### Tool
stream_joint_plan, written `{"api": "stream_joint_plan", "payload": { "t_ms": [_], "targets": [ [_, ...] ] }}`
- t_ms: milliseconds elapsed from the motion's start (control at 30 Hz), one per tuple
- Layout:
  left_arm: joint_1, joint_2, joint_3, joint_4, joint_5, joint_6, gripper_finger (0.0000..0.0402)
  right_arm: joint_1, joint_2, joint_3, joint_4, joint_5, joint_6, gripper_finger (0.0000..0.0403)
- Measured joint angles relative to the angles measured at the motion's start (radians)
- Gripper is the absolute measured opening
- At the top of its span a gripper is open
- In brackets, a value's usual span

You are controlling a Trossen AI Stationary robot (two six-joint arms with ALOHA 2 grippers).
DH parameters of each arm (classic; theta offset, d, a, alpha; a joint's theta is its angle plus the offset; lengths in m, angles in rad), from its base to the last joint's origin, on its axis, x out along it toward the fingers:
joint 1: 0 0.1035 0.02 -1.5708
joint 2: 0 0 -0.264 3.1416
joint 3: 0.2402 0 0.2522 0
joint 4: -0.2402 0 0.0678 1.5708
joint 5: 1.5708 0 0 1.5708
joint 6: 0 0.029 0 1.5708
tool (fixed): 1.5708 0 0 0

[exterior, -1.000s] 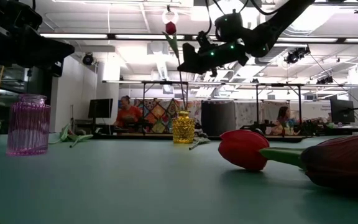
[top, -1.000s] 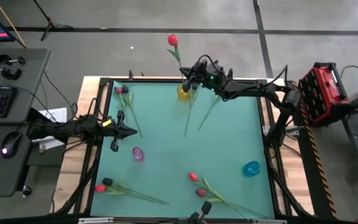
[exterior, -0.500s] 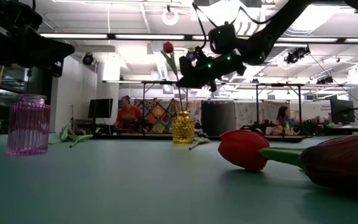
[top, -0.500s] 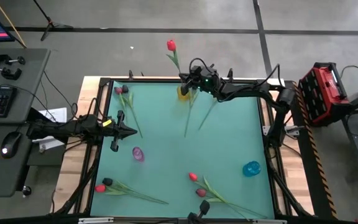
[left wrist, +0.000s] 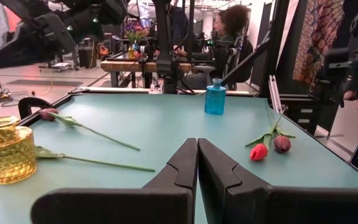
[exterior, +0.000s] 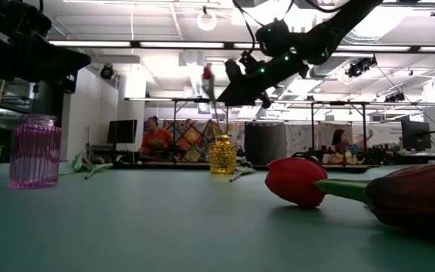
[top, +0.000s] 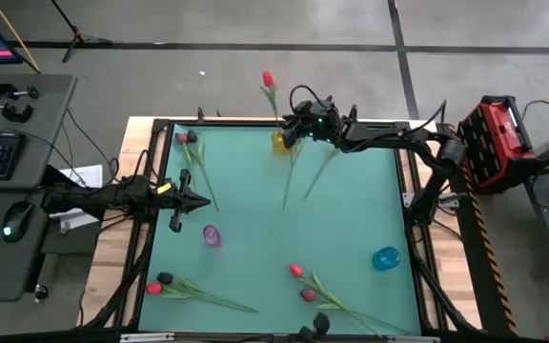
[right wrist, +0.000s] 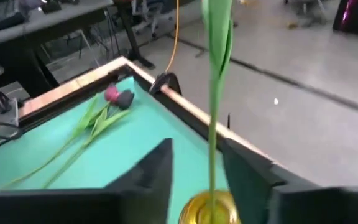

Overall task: Sort flowers into vase by color
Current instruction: Put the right red tulip into the yellow vase

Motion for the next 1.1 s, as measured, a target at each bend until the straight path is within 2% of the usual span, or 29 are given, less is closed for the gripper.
{"api": "stream_joint_plan", "payload": {
  "t_ms": [167,300,400,533,633,700,800,900,1000,1100],
  "targets": [
    [0.000,0.000,0.000,0.000,0.000,0.000,0.0000,0.000,-0.046,0.000,-0.141,-0.015,-0.057,0.0237],
    [0.000,0.000,0.000,0.000,0.000,0.000,0.0000,-0.002,-0.109,0.000,-0.324,-0.073,-0.128,0.0281],
    [0.000,0.000,0.000,0.000,0.000,0.000,0.0000,-0.006,-0.178,0.000,-0.491,-0.149,-0.148,0.0294],
    [0.000,0.000,0.000,0.000,0.000,0.000,0.0000,0.002,-0.253,0.000,-0.759,-0.302,-0.151,0.0294],
    [0.000,0.000,0.000,0.000,0.000,0.000,0.0000,0.037,-0.296,-0.005,-0.950,-0.408,-0.150,0.0289],
    [0.000,0.000,0.000,0.000,0.000,0.000,0.0000,0.079,-0.324,-0.041,-1.005,-0.462,-0.126,0.0284],
    [0.000,0.000,0.000,0.004,-0.010,-0.009,0.0000,0.165,-0.388,-0.142,-0.974,-0.509,-0.016,0.0278],
    [0.002,0.000,0.000,0.068,-0.115,-0.025,0.0000,0.266,-0.452,-0.249,-0.892,-0.515,0.124,0.0273],
    [0.002,0.000,0.000,0.157,-0.167,-0.027,0.0000,0.349,-0.509,-0.331,-0.759,-0.503,0.285,0.0269],
    [0.002,0.000,0.000,0.224,-0.172,-0.027,0.0000,0.404,-0.550,-0.387,-0.617,-0.491,0.428,0.0266]
  ]
}}
